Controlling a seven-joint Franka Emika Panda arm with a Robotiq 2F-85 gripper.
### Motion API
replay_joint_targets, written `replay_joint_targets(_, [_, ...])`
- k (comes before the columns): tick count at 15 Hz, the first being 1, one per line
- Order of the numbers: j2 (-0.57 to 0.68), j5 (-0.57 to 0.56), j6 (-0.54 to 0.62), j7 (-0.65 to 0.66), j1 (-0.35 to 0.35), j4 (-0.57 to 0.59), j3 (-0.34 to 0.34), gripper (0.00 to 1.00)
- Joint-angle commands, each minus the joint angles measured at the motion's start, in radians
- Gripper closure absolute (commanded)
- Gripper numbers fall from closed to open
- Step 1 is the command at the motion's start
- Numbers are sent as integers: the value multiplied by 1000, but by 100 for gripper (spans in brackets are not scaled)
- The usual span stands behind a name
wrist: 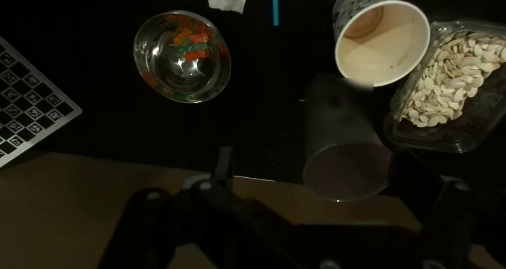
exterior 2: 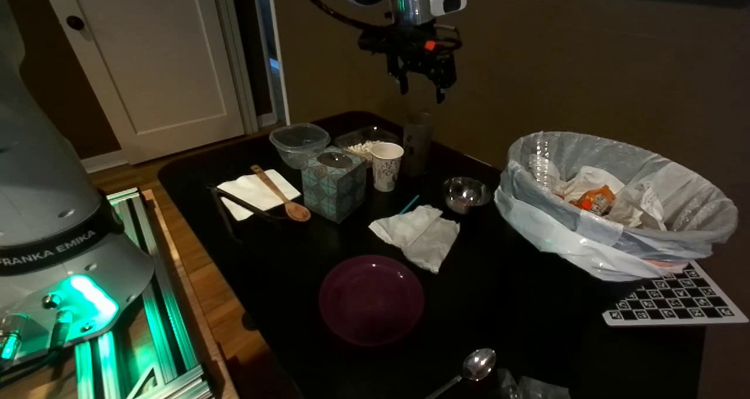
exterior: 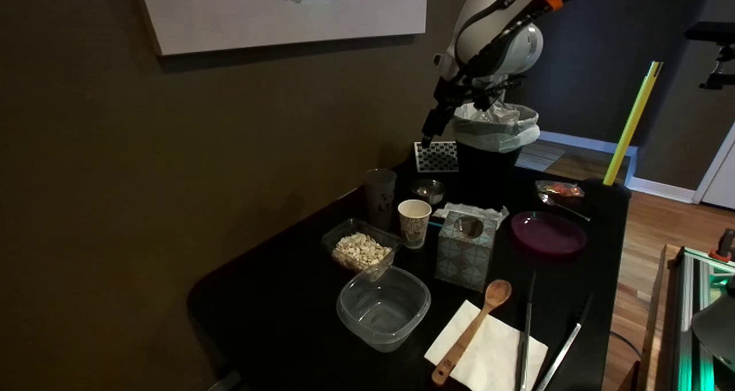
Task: Pour the contents of the plastic cup into the paper cup
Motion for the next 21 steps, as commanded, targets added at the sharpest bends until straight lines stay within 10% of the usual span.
replay_joint_targets(1, [144,-35,38,23,-20,106,25,0])
replay_joint_targets(21, [512,-152,8,173,8,509,48,9])
